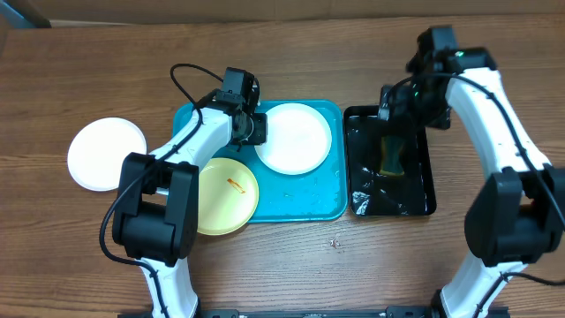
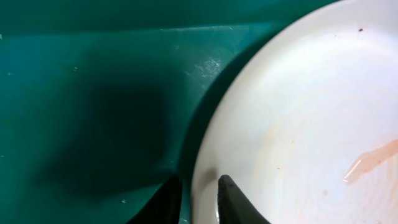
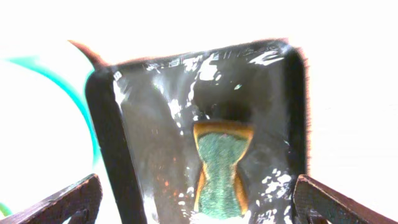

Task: Clean dirty plates on tray and stack at the side
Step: 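Return the sponge to the black tray and release it with right gripper, then lift the white plate with the left gripper and carry it left off the tray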

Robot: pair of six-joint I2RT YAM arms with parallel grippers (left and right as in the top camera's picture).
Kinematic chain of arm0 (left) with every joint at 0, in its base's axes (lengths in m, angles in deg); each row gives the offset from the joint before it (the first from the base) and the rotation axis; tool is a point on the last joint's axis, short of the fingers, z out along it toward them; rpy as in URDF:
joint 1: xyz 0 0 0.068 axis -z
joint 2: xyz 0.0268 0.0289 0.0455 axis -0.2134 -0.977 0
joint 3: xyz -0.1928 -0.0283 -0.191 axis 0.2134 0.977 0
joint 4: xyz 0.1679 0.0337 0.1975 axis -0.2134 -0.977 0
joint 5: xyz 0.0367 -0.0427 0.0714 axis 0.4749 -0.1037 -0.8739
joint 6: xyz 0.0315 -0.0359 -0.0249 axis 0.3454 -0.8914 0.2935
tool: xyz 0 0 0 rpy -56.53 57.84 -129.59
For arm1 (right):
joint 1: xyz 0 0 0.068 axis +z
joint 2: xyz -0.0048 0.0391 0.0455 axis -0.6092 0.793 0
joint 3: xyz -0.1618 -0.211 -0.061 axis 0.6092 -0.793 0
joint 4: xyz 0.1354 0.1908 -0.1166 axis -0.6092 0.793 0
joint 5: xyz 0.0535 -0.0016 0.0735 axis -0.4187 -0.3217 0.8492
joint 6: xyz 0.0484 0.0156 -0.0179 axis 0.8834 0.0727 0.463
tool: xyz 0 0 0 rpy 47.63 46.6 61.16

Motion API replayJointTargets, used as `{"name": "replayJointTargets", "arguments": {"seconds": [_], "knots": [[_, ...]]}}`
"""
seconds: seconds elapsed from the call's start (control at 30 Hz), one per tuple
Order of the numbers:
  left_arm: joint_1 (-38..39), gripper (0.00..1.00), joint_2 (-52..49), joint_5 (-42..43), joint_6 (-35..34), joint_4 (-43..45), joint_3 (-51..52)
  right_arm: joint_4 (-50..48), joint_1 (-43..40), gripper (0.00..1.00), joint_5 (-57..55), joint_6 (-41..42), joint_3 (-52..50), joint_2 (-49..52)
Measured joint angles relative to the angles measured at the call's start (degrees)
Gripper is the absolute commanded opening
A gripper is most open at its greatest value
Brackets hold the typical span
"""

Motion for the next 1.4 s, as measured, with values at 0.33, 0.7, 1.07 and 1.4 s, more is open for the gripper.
{"name": "replayJointTargets", "arguments": {"seconds": [0.33,0.7,1.07,1.4], "knots": [[2.47,0.04,0.00,-4.44,-0.02,-14.40,-6.97,-0.46,-1.70,1.00,-1.60,-0.07,0.74,-1.27],[12.70,0.04,8.02,-28.52,-0.83,-30.99,-26.10,-0.48,-1.70,1.00,-1.60,0.00,0.74,-1.25],[38.58,0.04,11.45,-78.12,-3.56,-33.24,-27.34,-0.50,-1.70,1.00,-1.62,0.00,0.74,-1.25],[39.04,0.04,10.56,-83.87,-3.65,-32.83,-27.34,-0.50,-1.70,1.00,-1.60,0.00,0.74,-1.25]]}}
